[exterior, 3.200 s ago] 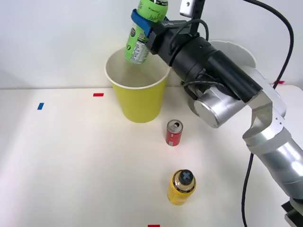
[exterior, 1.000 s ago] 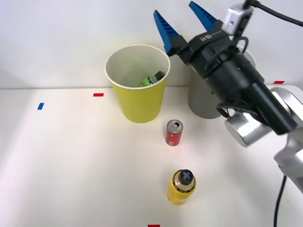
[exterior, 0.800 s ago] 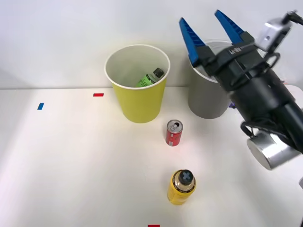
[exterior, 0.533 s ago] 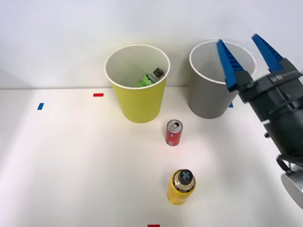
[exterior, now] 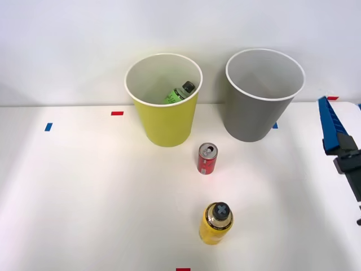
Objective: Put cans in the gray bin, plastic bottles in the light green bin
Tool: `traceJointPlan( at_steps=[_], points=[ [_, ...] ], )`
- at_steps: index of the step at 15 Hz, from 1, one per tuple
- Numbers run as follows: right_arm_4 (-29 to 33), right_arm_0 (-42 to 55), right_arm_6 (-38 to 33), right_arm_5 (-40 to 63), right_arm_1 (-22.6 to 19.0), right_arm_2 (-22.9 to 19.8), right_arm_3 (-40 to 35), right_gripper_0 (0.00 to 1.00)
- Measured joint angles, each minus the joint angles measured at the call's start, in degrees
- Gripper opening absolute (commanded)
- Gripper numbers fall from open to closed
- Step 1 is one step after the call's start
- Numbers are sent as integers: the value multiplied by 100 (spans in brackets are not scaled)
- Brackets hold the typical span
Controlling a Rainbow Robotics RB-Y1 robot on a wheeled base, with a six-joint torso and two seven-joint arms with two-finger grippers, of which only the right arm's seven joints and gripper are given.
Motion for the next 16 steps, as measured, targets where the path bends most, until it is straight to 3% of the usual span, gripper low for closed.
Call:
traceJointPlan(
  at_steps=[6, 11, 13, 16],
  points=[
    [26, 849, 66, 2, 697, -125, 8, 100],
    [155, 1175, 198, 147, 1614, -134, 10, 100],
    [207, 1247, 255, 233, 1739, -125, 67, 100],
    [257, 1045, 321, -149, 1762, -112, 871, 100]
  ],
)
